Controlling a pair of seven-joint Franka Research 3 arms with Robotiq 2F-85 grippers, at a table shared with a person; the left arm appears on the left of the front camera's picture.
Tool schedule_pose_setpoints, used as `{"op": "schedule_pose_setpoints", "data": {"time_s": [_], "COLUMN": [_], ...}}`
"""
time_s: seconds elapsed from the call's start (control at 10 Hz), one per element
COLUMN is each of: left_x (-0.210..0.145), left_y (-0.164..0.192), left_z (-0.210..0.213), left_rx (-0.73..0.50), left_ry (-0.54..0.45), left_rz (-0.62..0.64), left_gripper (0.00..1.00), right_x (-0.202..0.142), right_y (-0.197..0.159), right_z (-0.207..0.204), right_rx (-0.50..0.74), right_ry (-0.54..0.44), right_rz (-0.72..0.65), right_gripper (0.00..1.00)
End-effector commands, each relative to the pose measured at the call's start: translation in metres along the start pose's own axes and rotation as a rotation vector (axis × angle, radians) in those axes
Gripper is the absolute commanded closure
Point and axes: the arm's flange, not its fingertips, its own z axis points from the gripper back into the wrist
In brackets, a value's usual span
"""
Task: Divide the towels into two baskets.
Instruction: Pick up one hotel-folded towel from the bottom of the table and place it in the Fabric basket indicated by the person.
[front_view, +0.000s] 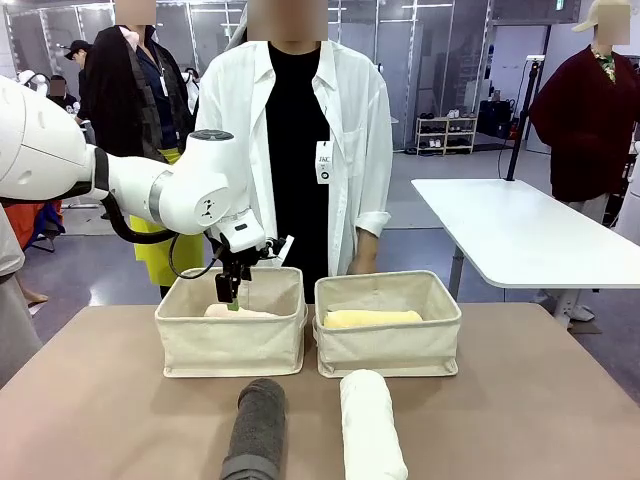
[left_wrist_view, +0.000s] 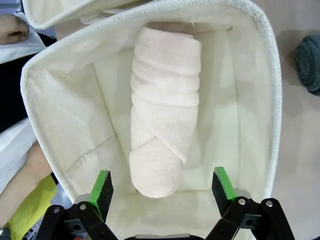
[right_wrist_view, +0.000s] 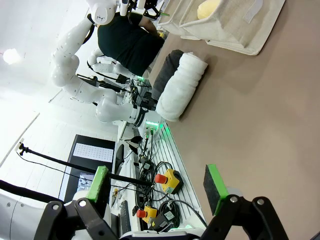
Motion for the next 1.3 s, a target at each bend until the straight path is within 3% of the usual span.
{"op": "schedule_pose_setpoints", "data": {"time_s": [0.0,0.8,0.9,1.0,1.2], "left_x": [0.0,0.004,-0.019,-0.047,-0.096], "left_y": [0.001,-0.001,0.0,-0.012,-0.046], "left_z": [-0.001,-0.001,0.022,0.048,0.071], "left_rx": [0.007,-0.002,-0.024,-0.068,-0.17], "left_ry": [0.0,-0.003,-0.077,-0.203,-0.352], "left_rz": [-0.016,-0.006,0.095,0.192,0.339], "left_gripper": [0.0,0.03,0.0,0.0,0.0], "right_x": [-0.002,-0.002,-0.002,-0.002,-0.002], "right_y": [0.004,0.004,0.004,0.004,0.004], "right_z": [-0.003,-0.003,-0.003,-0.003,-0.003], "right_rx": [-0.012,-0.012,-0.012,-0.012,-0.012], "right_ry": [-0.004,-0.004,-0.004,-0.004,-0.004], "right_rz": [-0.009,-0.009,-0.009,-0.009,-0.009], "right_gripper": [0.05,0.05,0.05,0.05,0.05]}}
